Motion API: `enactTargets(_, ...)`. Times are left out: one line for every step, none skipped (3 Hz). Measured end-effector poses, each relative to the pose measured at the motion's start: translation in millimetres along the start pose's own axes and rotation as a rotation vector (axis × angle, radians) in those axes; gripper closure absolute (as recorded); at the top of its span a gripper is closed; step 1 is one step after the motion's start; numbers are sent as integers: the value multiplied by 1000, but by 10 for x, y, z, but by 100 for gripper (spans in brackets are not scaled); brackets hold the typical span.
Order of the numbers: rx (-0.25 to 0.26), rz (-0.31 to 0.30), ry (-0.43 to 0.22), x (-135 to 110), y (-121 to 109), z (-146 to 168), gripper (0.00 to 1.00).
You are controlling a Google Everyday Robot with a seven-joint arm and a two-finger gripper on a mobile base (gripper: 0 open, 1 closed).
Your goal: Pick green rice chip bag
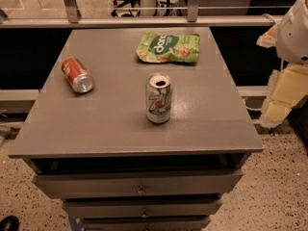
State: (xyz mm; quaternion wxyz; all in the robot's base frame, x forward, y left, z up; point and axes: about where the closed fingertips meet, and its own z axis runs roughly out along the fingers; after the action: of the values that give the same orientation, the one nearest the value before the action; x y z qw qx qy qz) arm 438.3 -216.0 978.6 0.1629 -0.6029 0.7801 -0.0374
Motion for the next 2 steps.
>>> enactTargets(2,1,-1,-3,-2,-3,0)
enactTargets(65,36,-107,-209,-430,248,0)
